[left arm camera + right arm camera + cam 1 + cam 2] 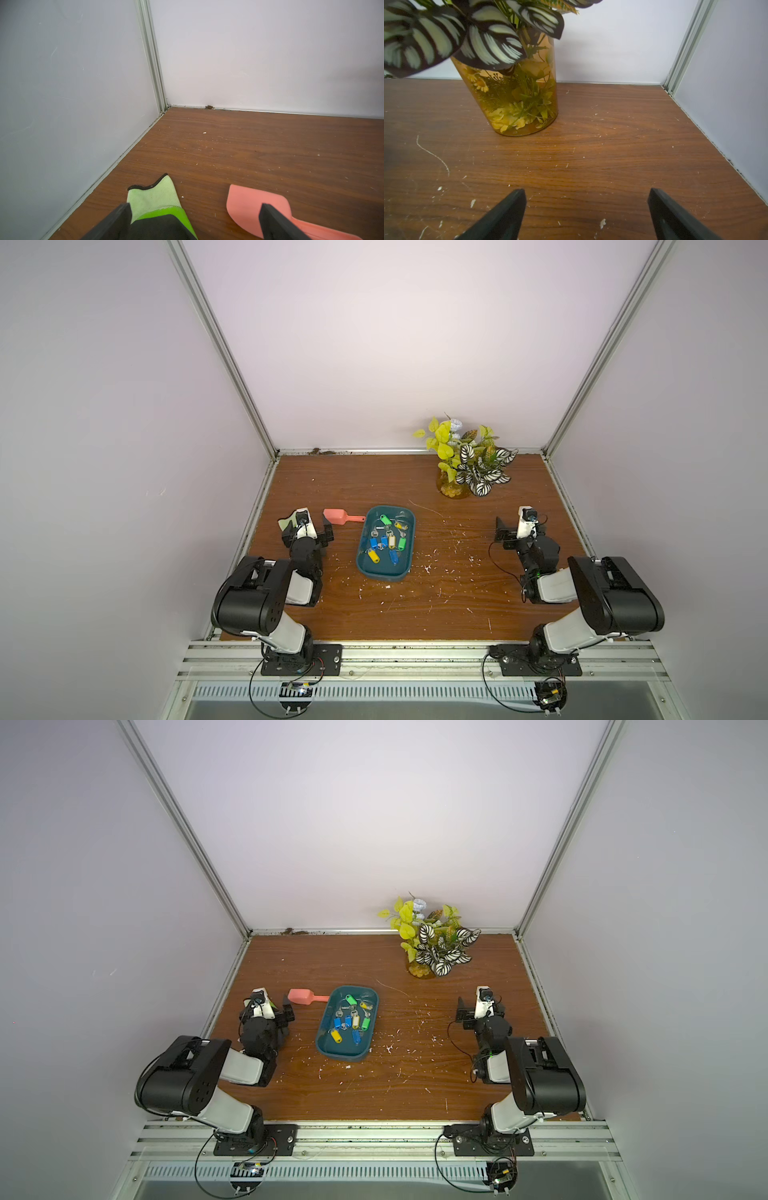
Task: Take the keys out of the storage box
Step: Adjust the storage box at the center of the board.
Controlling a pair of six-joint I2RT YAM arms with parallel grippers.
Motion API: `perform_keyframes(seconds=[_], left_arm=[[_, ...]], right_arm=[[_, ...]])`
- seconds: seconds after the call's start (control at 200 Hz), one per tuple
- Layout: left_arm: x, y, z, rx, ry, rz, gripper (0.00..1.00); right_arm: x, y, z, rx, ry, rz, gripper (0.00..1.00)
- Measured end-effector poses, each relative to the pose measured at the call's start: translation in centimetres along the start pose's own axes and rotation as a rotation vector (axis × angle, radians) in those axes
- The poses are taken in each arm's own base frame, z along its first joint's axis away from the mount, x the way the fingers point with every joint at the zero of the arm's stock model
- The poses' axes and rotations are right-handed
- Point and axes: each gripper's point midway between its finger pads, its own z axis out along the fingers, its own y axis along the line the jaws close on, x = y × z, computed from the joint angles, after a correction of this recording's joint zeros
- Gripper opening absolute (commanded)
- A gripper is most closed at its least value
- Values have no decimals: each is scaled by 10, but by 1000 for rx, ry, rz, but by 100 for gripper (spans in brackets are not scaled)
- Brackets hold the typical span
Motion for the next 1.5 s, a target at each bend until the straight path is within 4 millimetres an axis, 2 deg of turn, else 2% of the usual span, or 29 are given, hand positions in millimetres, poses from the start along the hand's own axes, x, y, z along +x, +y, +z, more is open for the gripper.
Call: perform_keyframes(seconds=[0.946,1.041,1.146,1.261,1.326,1.411,1.501], left_arm=[[-3,-2,-1,15,-3,5,99],[-22,-1,-6,16,-34,4,99],[-63,-8,-9,30,-100,-24,99],[-112,-26,-7,101,-128,-130,99],[-133,-40,-4,173,-114,-192,99],[-141,-63,-1,284,-54,-256,99],[-124,-88,3,392,75,-315,99]], right_arm=[[2,1,0,-12,7,1,99],[2,2,0,-20,7,1,99],[2,2,0,-18,6,2,99],[-1,-1,-1,-2,2,10,99],[-8,-4,-5,14,-6,18,99],[-28,-8,-12,35,-35,45,99],[-56,-6,-20,21,-83,100,99]])
